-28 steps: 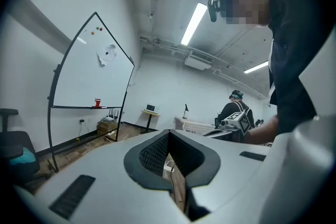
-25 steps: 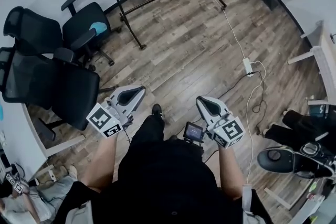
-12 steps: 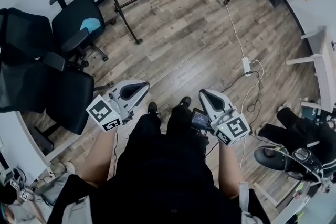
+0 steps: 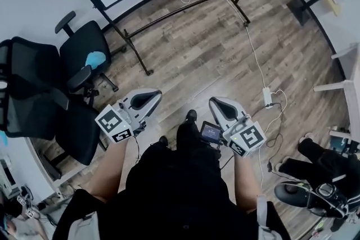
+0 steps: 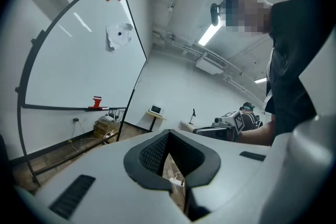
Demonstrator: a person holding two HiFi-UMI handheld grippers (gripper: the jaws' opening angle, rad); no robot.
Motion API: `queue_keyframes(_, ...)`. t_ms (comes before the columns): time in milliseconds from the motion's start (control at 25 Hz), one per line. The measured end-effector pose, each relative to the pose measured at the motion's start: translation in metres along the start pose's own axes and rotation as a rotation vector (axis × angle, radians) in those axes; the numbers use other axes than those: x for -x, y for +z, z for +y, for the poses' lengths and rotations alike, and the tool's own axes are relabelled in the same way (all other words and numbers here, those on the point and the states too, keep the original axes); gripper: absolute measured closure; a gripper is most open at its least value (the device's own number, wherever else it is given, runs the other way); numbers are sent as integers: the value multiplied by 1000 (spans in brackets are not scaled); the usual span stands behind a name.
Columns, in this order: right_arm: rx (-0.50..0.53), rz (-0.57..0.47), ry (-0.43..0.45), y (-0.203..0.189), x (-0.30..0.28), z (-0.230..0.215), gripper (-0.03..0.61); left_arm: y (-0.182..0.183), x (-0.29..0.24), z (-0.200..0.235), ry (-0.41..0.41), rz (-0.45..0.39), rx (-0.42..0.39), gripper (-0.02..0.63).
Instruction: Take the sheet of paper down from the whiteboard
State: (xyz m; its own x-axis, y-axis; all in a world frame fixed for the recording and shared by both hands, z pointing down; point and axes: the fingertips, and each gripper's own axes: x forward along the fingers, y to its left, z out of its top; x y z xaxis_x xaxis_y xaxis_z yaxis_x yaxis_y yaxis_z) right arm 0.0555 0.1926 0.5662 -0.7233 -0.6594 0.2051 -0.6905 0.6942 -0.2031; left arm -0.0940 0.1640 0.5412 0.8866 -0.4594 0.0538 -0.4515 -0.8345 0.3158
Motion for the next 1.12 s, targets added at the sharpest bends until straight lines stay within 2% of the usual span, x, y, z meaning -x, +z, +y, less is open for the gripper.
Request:
queue_keyframes(200, 49, -28, 69, 40, -11, -71, 557, 50, -65, 21, 57, -25, -82, 603)
queue_keyframes(480, 68, -31, 118, 65, -42, -135, 557, 72, -120, 43, 62, -24, -97, 603)
queue_keyframes(680, 91, -3, 142, 76, -90, -167, 557, 83, -143, 97, 63, -42, -87, 603)
queue_keyframes(920, 97, 16, 108, 109, -148, -217, 557, 120, -178, 178, 27, -88, -79, 603)
queue_keyframes(1120, 113, -33, 74, 161, -206, -257, 557, 182, -205, 234, -34, -101, -167, 603)
